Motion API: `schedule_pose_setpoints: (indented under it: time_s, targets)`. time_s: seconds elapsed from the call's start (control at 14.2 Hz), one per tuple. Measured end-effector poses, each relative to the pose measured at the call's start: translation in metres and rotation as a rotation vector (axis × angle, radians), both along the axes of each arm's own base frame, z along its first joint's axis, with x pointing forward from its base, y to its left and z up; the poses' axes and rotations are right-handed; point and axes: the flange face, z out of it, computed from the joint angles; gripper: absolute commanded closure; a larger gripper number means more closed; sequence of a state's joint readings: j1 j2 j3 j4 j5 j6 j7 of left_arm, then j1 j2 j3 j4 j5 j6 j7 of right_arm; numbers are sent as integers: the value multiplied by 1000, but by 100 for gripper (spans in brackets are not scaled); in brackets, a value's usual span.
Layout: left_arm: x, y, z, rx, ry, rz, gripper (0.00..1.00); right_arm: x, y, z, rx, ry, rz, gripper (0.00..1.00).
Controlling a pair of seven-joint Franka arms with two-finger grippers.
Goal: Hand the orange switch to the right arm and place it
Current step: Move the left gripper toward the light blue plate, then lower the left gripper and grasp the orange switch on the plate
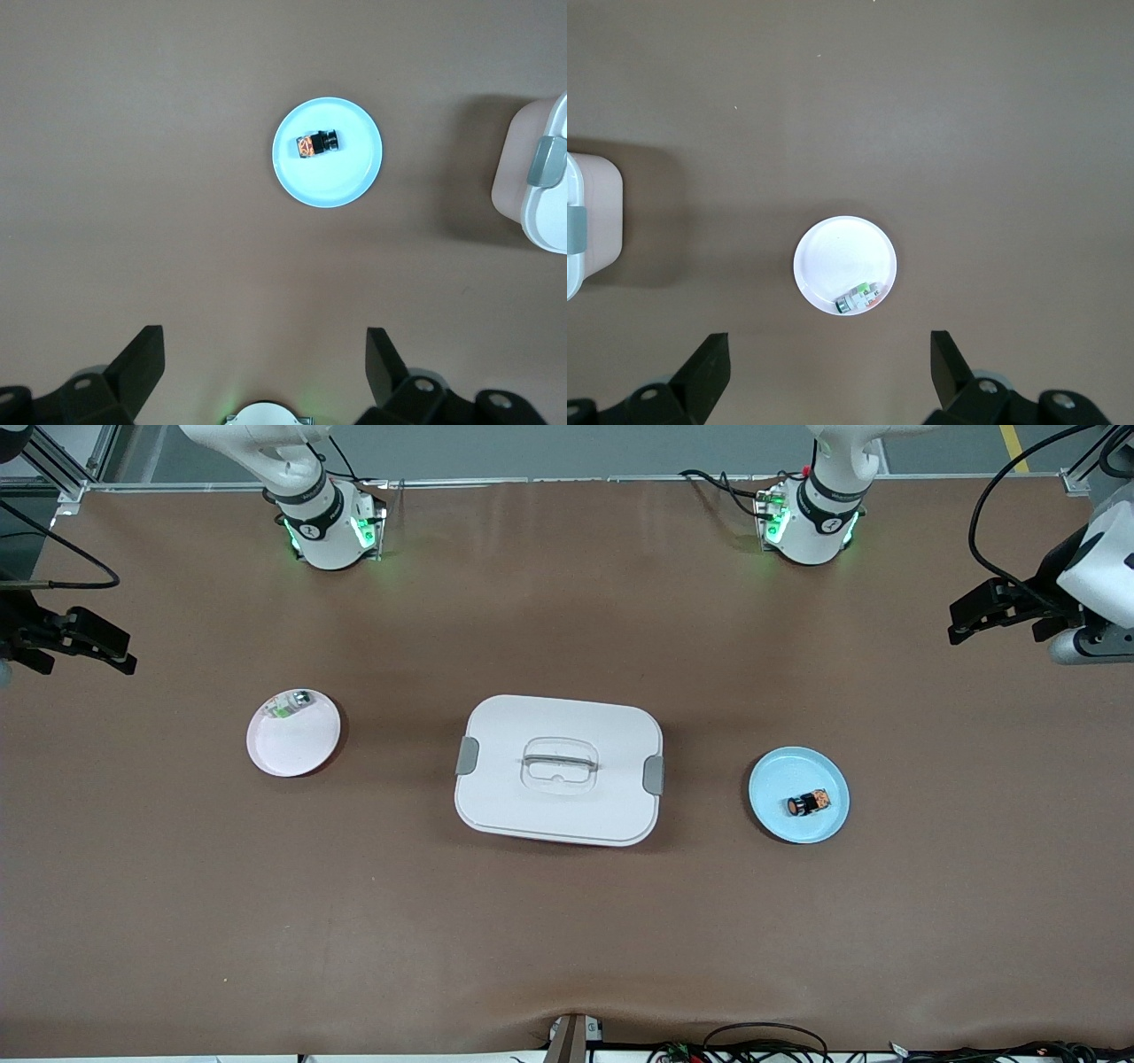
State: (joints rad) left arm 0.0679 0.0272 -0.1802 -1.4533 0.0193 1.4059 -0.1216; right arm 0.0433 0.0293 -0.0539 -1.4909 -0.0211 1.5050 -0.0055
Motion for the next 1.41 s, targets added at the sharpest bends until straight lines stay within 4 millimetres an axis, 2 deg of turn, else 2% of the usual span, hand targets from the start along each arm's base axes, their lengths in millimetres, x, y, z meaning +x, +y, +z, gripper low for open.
schedule_pose_setpoints:
  time_s: [0.42,0.57,0.71,0.92,1.13,1.41]
  targets:
    - [3,1,-3,0,-1,0,0,1,0,-3,0,11,0,0]
    - [15,2,-14,-6,-17,2,0,0,-1,-4,0,18,-2,0]
    - [31,6,-35,-12,-18,7,0,-1,0,-5,0,30,-2,0]
    - [55,7,-77,-23,-13,9,0,-2,5,-4,0,36,9,0]
    - [71,2,-137,-32,-35,6,0,-2,14,0,0,28,23,0]
    - [67,-2,-224,-38,-75,75,0,-2,12,2,0,23,20,0]
